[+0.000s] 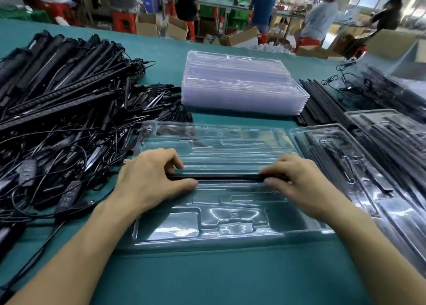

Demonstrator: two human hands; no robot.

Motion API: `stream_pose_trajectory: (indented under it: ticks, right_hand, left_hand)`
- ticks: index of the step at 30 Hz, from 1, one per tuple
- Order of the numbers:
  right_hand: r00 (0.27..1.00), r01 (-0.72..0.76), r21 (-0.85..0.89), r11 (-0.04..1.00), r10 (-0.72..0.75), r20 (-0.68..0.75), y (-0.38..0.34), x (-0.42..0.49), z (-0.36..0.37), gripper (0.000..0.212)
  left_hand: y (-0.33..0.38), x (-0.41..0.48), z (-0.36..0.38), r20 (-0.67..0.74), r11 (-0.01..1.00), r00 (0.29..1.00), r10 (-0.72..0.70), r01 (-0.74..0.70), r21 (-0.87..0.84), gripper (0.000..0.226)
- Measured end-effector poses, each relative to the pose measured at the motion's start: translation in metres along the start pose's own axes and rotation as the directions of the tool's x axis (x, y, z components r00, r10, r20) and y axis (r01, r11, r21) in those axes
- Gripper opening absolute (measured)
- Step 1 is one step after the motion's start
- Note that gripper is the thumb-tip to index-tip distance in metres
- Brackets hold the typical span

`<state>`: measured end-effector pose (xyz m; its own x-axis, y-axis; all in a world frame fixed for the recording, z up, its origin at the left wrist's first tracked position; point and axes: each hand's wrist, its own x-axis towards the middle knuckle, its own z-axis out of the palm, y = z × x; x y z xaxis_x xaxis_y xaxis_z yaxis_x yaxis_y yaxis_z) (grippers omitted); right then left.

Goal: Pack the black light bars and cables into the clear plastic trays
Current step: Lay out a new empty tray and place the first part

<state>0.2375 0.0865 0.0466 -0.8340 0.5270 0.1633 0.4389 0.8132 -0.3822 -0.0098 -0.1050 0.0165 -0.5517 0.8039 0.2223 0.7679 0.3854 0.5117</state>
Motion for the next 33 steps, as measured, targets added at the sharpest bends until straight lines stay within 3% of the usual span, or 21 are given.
stream_pose_trajectory:
  ticks: [4,13,20,24,28,33]
  right_hand:
    - [0.997,-0.060,0.070,0.996,0.063,-0.034,0.014,-0.020,0.009,0.020]
    - [1.000,0.001,0.189,0.982,-0.007,0.030,0.006,-0.029,0.013,0.037]
    - [1.000,-0.002,0.099,0.995,0.003,-0.005,0.006,-0.037,0.013,0.030]
    - [0.996,0.045,0.014,0.999,-0.044,-0.072,0.001,-0.041,0.011,0.011]
    - [0.998,0.029,-0.049,0.998,-0.032,-0.051,-0.005,-0.048,0.012,0.039]
    - [0.998,0.002,-0.006,1.000,-0.003,-0.065,-0.005,-0.052,0.018,0.027]
  left_hand:
    - [0.003,-0.001,-0.002,0.055,0.997,0.998,0.044,-0.048,0.064,0.067]
    - [0.002,-0.002,0.000,0.045,0.996,0.998,0.047,-0.050,0.077,0.067]
    - [0.002,-0.002,0.000,0.048,0.996,0.998,0.045,-0.048,0.072,0.066]
    - [0.001,-0.003,0.000,0.050,0.996,0.998,0.046,-0.049,0.070,0.067]
    - [0.004,-0.003,0.000,0.052,0.997,0.997,0.053,-0.055,0.048,0.064]
    - [0.009,-0.003,0.002,0.071,0.994,0.994,0.077,-0.082,0.075,0.058]
